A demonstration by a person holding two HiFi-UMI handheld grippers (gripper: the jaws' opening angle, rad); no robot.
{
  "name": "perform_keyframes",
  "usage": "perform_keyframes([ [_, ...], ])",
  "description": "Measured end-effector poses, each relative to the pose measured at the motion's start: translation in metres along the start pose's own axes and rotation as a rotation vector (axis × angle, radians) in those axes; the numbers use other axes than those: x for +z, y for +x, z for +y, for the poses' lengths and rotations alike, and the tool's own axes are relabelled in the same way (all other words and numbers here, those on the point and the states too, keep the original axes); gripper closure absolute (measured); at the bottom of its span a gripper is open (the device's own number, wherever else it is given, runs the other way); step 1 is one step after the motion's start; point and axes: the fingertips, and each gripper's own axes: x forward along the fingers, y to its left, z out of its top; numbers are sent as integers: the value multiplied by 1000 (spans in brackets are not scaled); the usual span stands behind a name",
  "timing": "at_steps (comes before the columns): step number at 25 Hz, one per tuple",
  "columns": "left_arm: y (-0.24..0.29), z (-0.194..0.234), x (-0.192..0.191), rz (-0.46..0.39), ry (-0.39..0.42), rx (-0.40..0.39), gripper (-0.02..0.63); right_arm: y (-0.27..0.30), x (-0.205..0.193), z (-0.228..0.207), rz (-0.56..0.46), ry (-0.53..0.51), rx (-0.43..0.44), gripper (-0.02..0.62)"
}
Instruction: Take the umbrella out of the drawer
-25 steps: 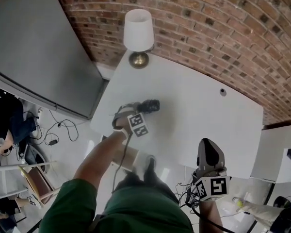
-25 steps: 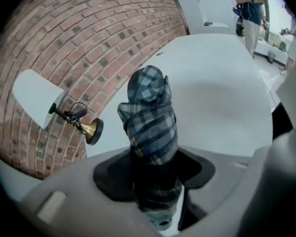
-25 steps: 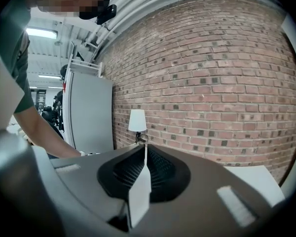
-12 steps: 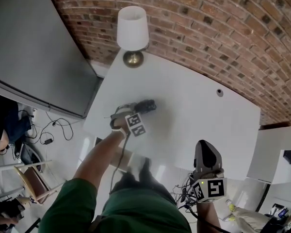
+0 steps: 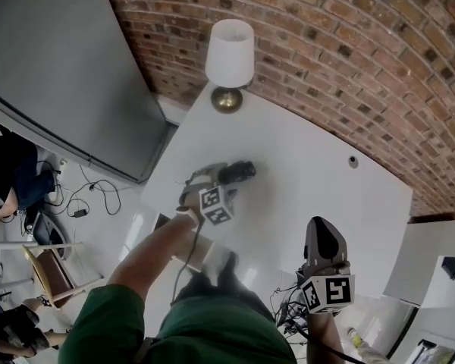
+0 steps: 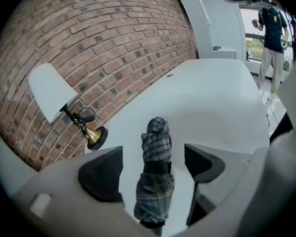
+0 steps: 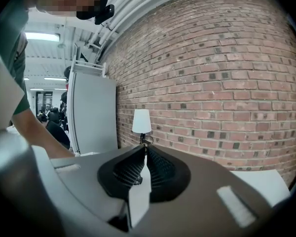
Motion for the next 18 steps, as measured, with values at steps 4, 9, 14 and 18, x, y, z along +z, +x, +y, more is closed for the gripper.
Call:
perform_keyframes([
  [4, -60, 21, 34, -149, -67, 84, 218, 10, 12, 11, -33, -7, 38, 583],
  [9, -148, 58, 67, -311, -137, 207, 225, 21, 31, 28, -76, -18, 82, 583],
  [14, -243, 84, 93, -470, -214, 309, 273, 26, 48, 47, -119, -22, 117, 583],
  [18, -320, 96, 103, -593, -287, 408, 348, 26, 62, 70, -149, -26, 145, 583],
])
